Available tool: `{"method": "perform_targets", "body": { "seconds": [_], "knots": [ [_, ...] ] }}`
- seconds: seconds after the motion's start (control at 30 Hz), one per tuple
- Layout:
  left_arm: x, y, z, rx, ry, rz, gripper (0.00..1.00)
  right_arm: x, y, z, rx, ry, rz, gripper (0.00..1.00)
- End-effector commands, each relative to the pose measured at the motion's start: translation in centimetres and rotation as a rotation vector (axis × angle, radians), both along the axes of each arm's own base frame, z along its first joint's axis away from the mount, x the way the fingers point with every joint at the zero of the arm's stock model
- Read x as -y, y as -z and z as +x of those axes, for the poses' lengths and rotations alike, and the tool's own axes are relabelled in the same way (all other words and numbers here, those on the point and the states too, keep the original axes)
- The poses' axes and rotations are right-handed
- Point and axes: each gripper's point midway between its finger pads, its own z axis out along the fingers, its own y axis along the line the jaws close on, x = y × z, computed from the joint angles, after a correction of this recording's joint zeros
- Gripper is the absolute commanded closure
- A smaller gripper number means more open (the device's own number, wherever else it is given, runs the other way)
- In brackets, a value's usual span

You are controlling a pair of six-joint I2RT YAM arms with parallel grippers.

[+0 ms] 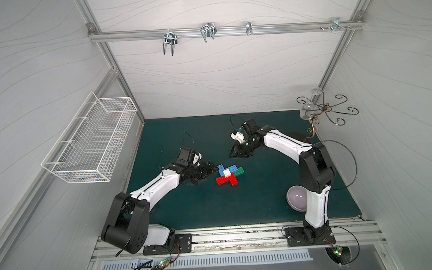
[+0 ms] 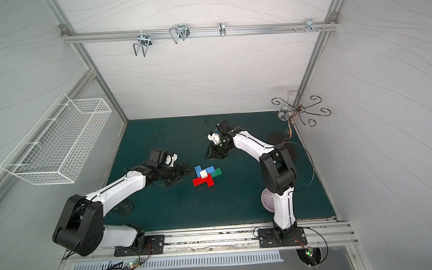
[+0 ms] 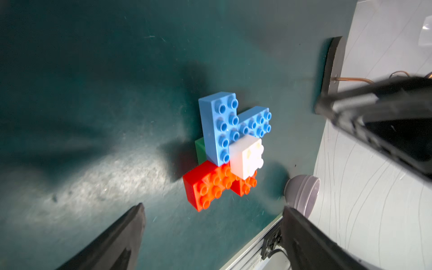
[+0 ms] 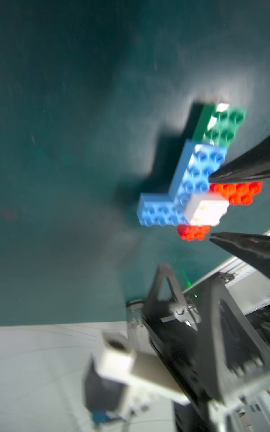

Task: Assemble a small pinwheel with lego
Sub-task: Adjust the lego brick at the center of the board.

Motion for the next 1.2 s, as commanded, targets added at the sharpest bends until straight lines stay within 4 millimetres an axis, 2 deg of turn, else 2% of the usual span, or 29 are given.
{"method": "perform_targets", "body": {
  "seconds": [0.0,0.17,0.3,0.43,0.63,0.83,0.97,1.17],
  "knots": [
    [-0.7,0.3,-1.0,0.009,0.016,0.041,0.03,1.5,3.0,1.1,-0.040,0.001,0.000,0.60],
    [-0.8,1.1,-1.6,-0.010,0.019,0.038,0.03,1.3,5.9,1.5,-0.079,-0.028,0.002,0.43],
    [-0.9,0.9,-1.7,-0.004,0.022,0.047,0.03,1.8,8.3,0.4,-0.137,-0.028,0.000,0.43],
    [-0.9,0.6,-1.4,0.004,0.023,0.053,0.03,2.4,9.4,-1.1,-0.165,-0.016,0.013,0.44],
    [-0.7,0.7,-1.3,0.003,0.022,0.041,0.03,3.9,9.8,-4.3,-0.214,0.014,0.024,0.48],
    [-0.7,0.9,-1.5,-0.006,0.027,0.041,0.04,5.8,10.0,-8.3,-0.265,0.039,0.006,0.50],
    [-1.0,1.0,-1.5,-0.008,0.014,0.047,0.04,5.1,10.3,-11.4,-0.295,0.010,0.005,0.50],
    [-1.1,0.2,-0.9,0.005,0.012,0.052,0.04,3.7,11.6,-14.3,-0.306,-0.040,-0.035,0.51]
  ]
}}
